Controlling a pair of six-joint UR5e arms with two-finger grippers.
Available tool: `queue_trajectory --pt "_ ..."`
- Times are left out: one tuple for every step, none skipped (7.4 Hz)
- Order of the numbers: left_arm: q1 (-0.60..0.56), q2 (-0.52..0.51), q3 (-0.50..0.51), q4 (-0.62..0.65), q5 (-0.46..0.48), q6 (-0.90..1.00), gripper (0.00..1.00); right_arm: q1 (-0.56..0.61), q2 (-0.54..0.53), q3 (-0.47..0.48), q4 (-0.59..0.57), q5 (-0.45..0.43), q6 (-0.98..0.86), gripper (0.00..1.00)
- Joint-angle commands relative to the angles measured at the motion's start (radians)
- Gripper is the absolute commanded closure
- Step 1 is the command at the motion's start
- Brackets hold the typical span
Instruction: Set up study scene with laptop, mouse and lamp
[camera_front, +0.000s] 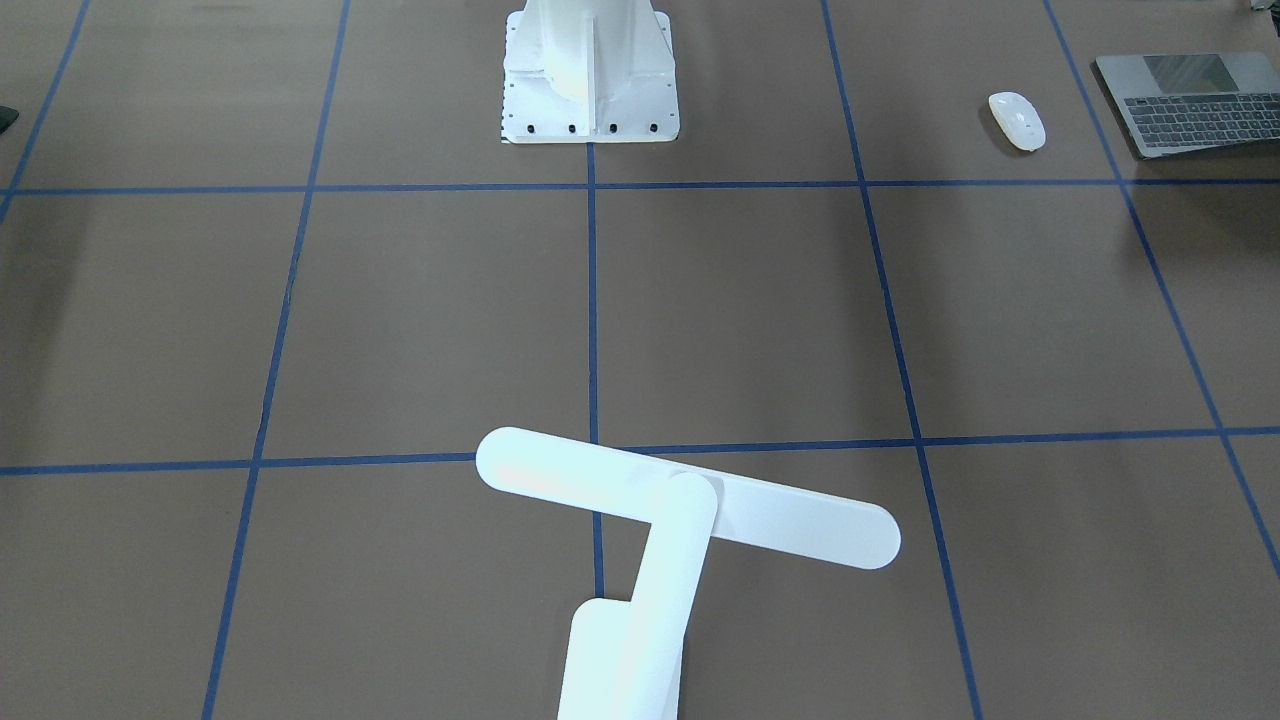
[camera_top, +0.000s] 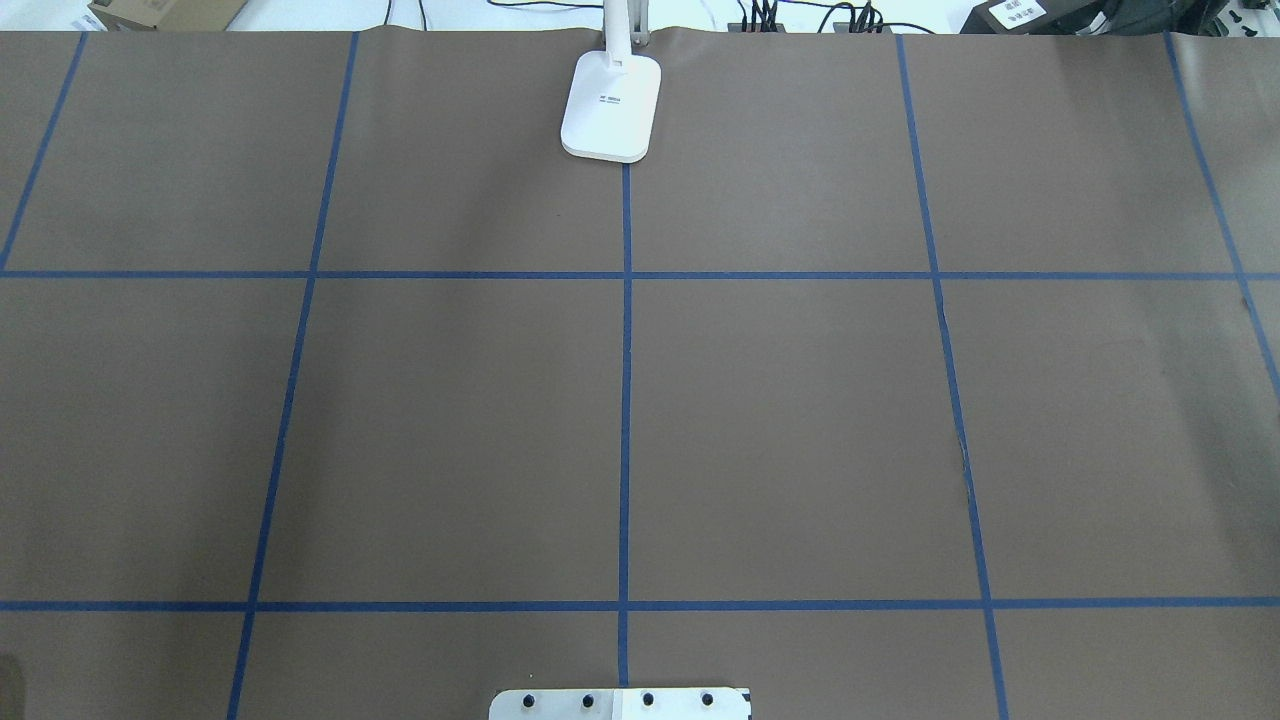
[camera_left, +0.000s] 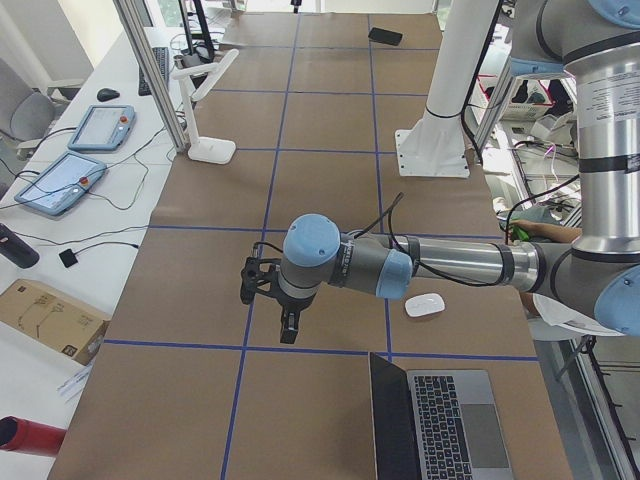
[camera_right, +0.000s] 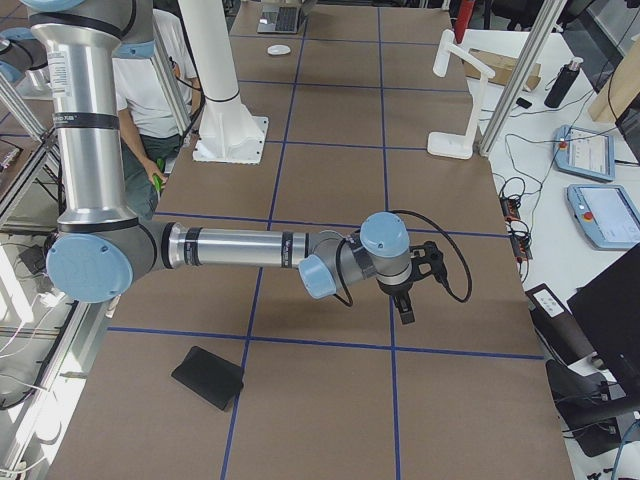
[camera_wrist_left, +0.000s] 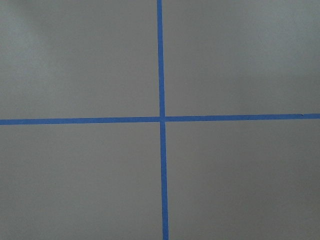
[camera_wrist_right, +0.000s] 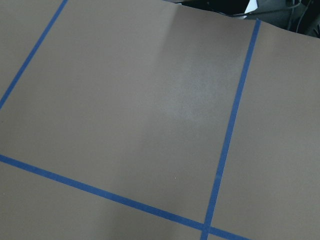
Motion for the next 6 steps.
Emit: queue_trajectory --pt "-0.006 -0.012 0.028 0.013 0.003 0.000 0.00 -0.015 0.018 0.005 -0.124 0.005 -0.005 0.00" --pt "-0.010 -0.004 0.045 0.001 0.005 0.002 0.00 -0.035 0.041 -0.004 -0.173 -0.002 -0.013 0.00" --pt "-0.031 -0.004 0.085 0.000 0.003 0.002 0.00 -0.045 0.056 -0.002 -0.227 -0.005 -0.021 0.00" --pt "-0.051 -0.018 0.117 0.000 0.002 0.020 0.00 -0.046 0.058 -0.002 -0.232 -0.024 -0.050 0.00" --pt "-0.054 -0.021 0.113 0.004 0.011 0.058 0.00 -0.051 0.058 -0.007 -0.240 -0.048 -0.071 0.01" --pt "-0.075 -0.021 0.114 0.005 0.012 0.128 0.00 -0.049 0.064 -0.007 -0.288 -0.050 -0.137 0.01"
